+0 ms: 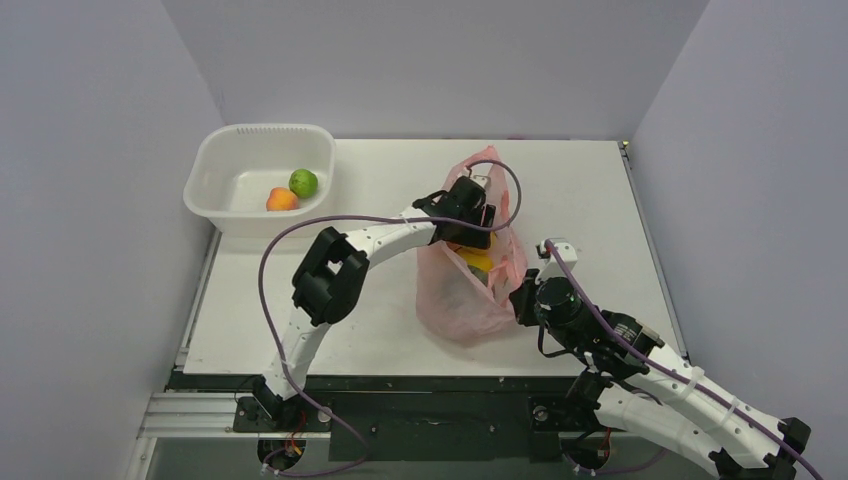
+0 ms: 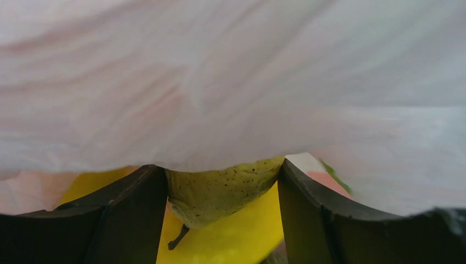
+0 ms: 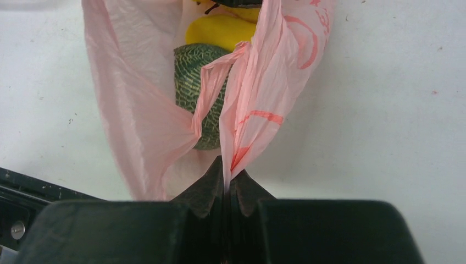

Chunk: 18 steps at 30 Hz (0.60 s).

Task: Take the fake fruits out of the plastic bag
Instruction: Take out the fake fruit from the plastic bag.

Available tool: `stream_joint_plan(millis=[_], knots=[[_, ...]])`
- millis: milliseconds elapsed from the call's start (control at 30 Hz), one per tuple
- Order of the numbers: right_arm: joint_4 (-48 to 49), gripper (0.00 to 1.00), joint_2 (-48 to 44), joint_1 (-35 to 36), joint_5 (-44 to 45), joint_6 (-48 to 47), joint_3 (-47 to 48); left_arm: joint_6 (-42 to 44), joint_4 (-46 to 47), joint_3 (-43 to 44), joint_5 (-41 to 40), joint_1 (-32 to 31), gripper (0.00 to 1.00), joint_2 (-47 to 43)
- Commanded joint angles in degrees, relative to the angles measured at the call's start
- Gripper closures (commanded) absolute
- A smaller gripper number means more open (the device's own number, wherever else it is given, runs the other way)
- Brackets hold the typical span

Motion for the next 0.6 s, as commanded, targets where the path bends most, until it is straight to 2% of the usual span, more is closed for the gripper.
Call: stream_joint_plan(millis=[0, 133, 367, 567], knots=[[1.1, 1.00, -1.2, -0.4, 2.8, -2.2, -0.4, -7.2, -5.9, 0.1, 12.2, 2.0, 0.82, -7.9], [1.1, 1.00, -1.4, -0.4, 3.4, -3.4, -0.4, -11.1, -7.0, -2.1, 18.7, 3.2, 0.84, -10.4], [1.0, 1.00, -2.1, -0.5, 4.4, -2.7, -0.7, -18.8, -3.4, -9.4, 27.6, 4.1, 0.89, -17.4], [2.3, 1.00, -0.4, -0.4, 4.4, -2.6, -0.5, -19.7, -4.9, -14.7, 29.4, 4.2, 0.90, -25.4]])
